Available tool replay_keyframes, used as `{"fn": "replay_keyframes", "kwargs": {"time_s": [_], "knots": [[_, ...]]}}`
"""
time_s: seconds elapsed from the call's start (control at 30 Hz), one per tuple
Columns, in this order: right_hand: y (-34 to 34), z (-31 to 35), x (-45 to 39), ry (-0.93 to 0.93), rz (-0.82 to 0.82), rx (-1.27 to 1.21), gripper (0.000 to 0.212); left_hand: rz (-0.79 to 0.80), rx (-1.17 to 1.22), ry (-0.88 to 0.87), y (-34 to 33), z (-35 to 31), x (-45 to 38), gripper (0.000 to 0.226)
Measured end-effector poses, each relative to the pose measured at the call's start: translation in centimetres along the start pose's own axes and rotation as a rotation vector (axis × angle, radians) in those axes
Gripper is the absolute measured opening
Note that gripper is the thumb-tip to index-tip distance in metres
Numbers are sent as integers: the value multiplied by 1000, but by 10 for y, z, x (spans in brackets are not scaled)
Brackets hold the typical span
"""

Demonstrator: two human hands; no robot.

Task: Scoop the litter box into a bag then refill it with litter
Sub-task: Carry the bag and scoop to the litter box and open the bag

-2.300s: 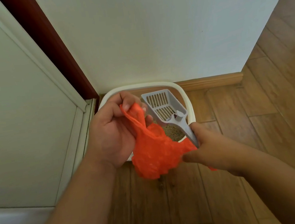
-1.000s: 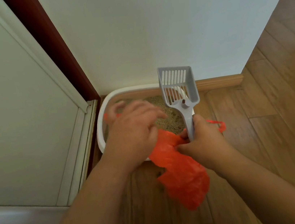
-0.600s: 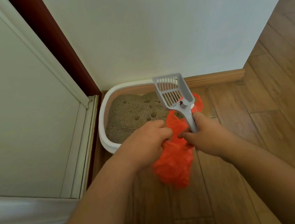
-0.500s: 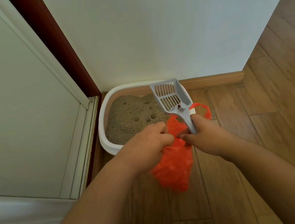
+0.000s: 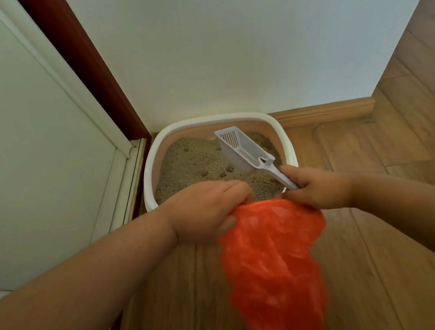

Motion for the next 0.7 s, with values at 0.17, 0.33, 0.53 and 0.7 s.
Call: {"fn": "replay_keyframes", "kwargs": {"time_s": [0.17,0.33,0.53,0.7], "knots": [[-7,-12,9,14,10,-3,40,-11,-216,-94,-25,4,3,47],[-25,-38,13,-95,102,241,60,16,-342,-95,-69,2,16,21],[-23,-61,10,-113,42,197,94,387,-126,258,-116,27,22,65],[-26,-91,10,-226,54,350,98,527,-72,386,-132,40,37,91]]}}
Point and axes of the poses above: each hand's wrist, its own x-axis away from the middle knuckle, its own y-axis out of the back of the hand, z = x × y, the point moved 10 cm from there along -x, towards the middle knuckle, and after that the axes turned 8 degrees about z, right-handed, at the moved point
